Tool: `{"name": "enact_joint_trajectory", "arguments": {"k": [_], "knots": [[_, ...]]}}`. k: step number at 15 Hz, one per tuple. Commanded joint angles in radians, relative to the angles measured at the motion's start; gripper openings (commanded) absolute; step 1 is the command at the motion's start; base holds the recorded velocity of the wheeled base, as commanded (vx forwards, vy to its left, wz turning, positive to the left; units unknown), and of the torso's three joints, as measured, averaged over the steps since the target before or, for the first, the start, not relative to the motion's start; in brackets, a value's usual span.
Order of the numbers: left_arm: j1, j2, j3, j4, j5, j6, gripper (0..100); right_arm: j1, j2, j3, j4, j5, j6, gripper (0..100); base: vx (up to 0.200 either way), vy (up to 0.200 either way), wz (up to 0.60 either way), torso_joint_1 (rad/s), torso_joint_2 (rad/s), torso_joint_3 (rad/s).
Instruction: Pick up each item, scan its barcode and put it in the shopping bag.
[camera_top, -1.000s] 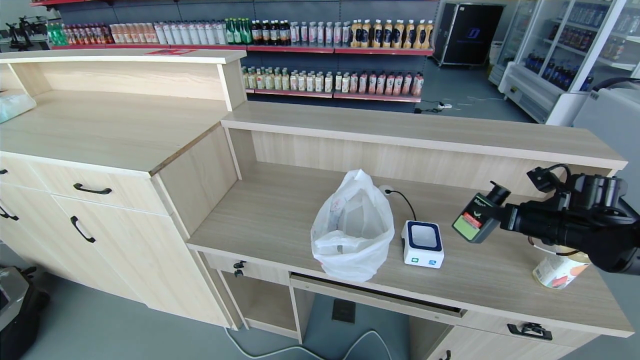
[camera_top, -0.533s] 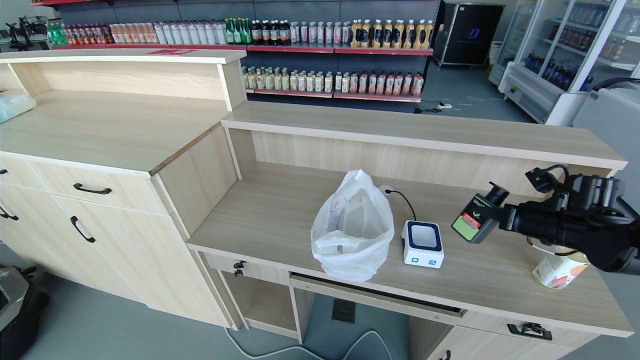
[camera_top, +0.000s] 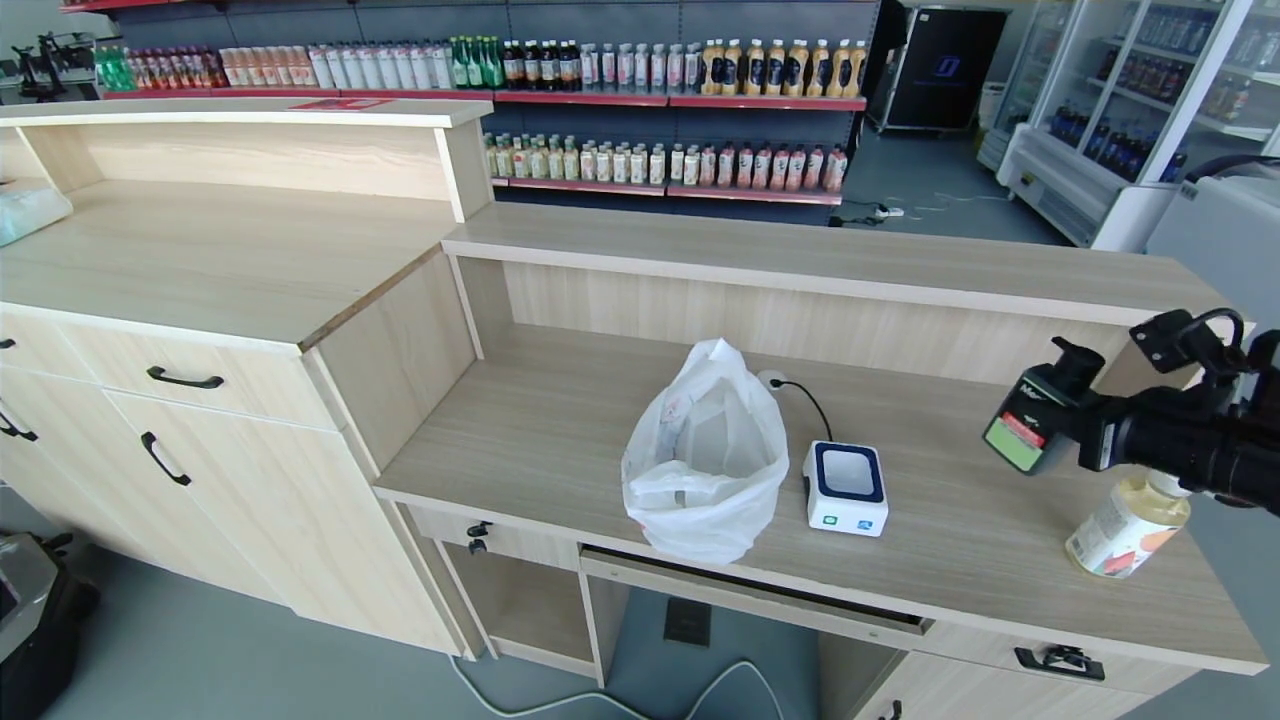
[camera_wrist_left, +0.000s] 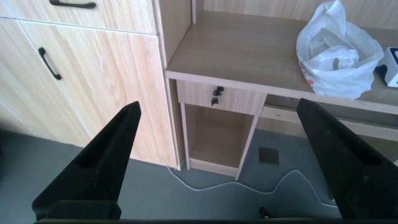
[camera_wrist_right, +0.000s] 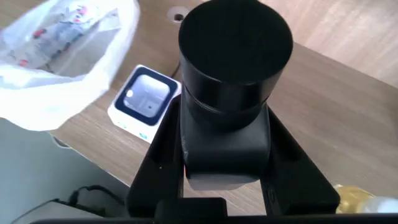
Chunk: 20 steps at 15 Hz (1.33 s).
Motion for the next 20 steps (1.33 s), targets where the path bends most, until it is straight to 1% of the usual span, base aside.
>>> {"name": "enact_joint_trajectory", "arguments": {"k": [1,2,4,6,8,9,11,12,13,14,15,16,19,20], "knots": [[0.0,0.0,0.0,0.0,0.0,0.0,100,-0.107,-0.141,0.082,0.058,-0.181,-0.172,0,0.0,0.0,0.0,0.0,0.0,0.0],[0.0,0.0,0.0,0.0,0.0,0.0,100,-0.112,-0.148,0.08,0.052,-0.247,-0.188,0,0.0,0.0,0.0,0.0,0.0,0.0],[0.0,0.002,0.0,0.0,0.0,0.0,100,-0.113,-0.154,0.077,0.037,-0.258,-0.192,0,0.0,0.0,0.0,0.0,0.0,0.0],[0.0,0.0,0.0,0.0,0.0,0.0,100,-0.105,-0.161,0.08,-0.018,-0.258,-0.218,0,0.0,0.0,0.6,0.005,0.01,0.002],[0.0,0.0,0.0,0.0,0.0,0.0,100,-0.066,-0.156,0.073,-0.097,-0.272,-0.224,0,0.0,0.0,0.6,-0.002,0.0,0.005],[0.0,0.0,0.0,0.0,0.0,0.0,100,-0.039,-0.148,0.054,-0.127,-0.296,-0.223,0,0.0,0.0,0.6,0.002,0.01,0.002],[0.0,0.0,0.0,0.0,0.0,0.0,100,0.013,-0.104,0.004,-0.146,-0.347,-0.218,0,0.0,0.0,0.6,0.005,0.0,0.002],[0.0,0.002,0.0,0.0,0.001,0.0,100,0.04,-0.072,-0.01,-0.149,-0.362,-0.2,0,0.0,0.0,0.6,0.002,0.0,0.002],[0.0,0.0,0.0,0.0,0.0,0.0,100,0.056,-0.052,-0.018,-0.149,-0.359,-0.162,0,0.0,0.0,0.0,0.0,0.0,0.0],[0.0,0.0,0.0,0.0,0.0,0.0,100,0.103,0.022,-0.058,-0.14,-0.356,-0.031,0,0.0,0.0,0.0,0.0,0.0,0.0],[0.0,0.002,0.0,0.0,0.0,0.0,100,0.119,0.043,-0.067,-0.14,-0.356,0.003,0,0.0,0.0,0.0,0.0,0.0,0.0],[0.0,0.002,0.0,0.0,0.0,0.0,100,0.151,0.106,-0.084,-0.14,-0.356,0.064,0,0.0,0.0,0.0,0.0,0.0,0.0],[0.0,0.0,0.0,0.0,0.0,0.0,100,0.18,0.175,-0.075,-0.133,-0.355,0.07,0,0.0,0.0,0.0,0.0,0.0,0.0],[0.0,0.0,0.0,0.0,0.0,0.0,100,0.203,0.215,-0.073,-0.132,-0.355,0.073,0,0.0,0.0,0.0,0.0,0.0,0.0]]}}
